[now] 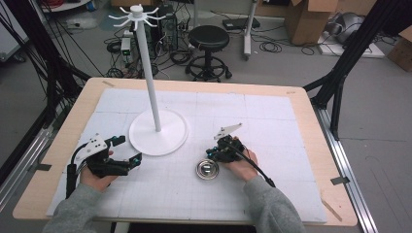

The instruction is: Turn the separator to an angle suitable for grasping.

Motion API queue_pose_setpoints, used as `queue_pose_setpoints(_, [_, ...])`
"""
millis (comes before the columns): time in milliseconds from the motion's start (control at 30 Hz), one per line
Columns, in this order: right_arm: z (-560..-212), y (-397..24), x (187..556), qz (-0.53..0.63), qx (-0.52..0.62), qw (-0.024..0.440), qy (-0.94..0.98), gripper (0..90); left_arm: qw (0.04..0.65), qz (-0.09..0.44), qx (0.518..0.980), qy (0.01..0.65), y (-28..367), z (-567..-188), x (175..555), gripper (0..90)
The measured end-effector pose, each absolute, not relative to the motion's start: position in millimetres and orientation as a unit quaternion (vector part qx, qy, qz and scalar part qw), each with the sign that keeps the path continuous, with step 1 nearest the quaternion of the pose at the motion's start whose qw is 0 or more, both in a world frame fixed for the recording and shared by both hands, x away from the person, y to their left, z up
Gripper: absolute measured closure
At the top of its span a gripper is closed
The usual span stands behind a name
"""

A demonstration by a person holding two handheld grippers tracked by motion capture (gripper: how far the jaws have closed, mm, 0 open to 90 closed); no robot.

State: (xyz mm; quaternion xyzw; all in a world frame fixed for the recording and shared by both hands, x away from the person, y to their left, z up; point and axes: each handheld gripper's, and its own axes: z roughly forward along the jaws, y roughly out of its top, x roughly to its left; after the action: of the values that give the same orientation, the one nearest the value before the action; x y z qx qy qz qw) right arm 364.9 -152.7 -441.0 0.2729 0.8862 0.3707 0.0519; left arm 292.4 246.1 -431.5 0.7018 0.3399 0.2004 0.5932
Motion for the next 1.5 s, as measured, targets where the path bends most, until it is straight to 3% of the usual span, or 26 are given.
queue_pose_setpoints(1500, [-437,-162,335,0.342,0.258,0.065,0.901,90.0,0.586,0.200,0.708,0.340,246,-432,292,1.7])
